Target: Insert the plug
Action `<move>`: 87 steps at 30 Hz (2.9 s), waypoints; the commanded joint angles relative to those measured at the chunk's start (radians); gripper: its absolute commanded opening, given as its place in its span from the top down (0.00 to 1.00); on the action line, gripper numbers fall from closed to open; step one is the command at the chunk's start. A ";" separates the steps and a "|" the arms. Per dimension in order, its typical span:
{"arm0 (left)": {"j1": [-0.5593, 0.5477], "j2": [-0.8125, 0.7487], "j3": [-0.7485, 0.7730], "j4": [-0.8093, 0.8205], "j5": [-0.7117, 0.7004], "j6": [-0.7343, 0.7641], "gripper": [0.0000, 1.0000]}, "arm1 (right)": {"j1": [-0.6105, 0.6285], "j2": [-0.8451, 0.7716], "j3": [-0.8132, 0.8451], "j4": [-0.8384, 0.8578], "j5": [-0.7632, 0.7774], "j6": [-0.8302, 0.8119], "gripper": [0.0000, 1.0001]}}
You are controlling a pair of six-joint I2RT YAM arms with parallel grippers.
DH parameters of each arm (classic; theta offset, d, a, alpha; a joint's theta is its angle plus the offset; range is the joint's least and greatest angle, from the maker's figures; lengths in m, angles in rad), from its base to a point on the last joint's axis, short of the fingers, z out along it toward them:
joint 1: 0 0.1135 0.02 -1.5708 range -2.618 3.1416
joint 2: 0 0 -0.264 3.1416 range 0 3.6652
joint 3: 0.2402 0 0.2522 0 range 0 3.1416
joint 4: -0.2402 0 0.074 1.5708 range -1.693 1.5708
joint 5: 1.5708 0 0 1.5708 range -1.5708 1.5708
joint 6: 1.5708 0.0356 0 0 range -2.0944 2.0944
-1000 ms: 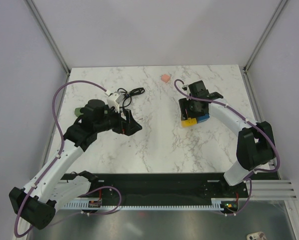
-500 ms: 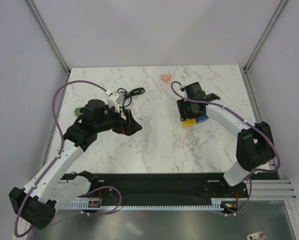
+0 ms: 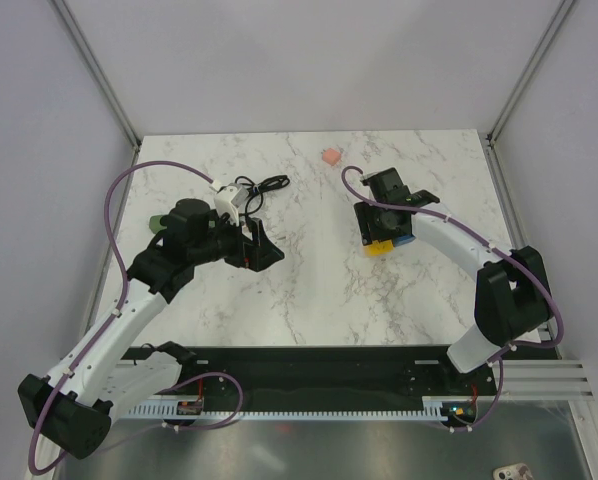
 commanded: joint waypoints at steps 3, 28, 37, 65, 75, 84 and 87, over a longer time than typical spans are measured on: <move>-0.002 -0.018 -0.009 0.009 -0.006 0.035 0.00 | -0.005 0.042 -0.031 -0.041 0.026 0.005 1.00; -0.002 -0.019 -0.010 0.009 -0.008 0.036 0.00 | -0.016 0.140 0.033 -0.124 0.006 0.018 1.00; -0.002 -0.006 -0.004 0.009 -0.006 0.035 0.00 | -0.032 0.137 0.079 -0.127 -0.084 0.015 1.00; -0.002 -0.012 -0.009 0.004 -0.028 0.026 0.00 | -0.077 0.065 0.021 -0.001 -0.165 0.023 1.00; -0.002 -0.018 0.016 0.070 0.158 -0.066 0.00 | -0.069 -0.219 0.035 0.019 -0.335 0.147 1.00; -0.143 -0.021 0.095 0.205 0.155 0.022 0.00 | 0.047 -0.529 -0.105 0.402 -0.503 0.601 1.00; -0.243 -0.012 0.134 0.210 0.101 0.093 0.00 | 0.087 -0.590 -0.168 0.525 -0.506 0.716 1.00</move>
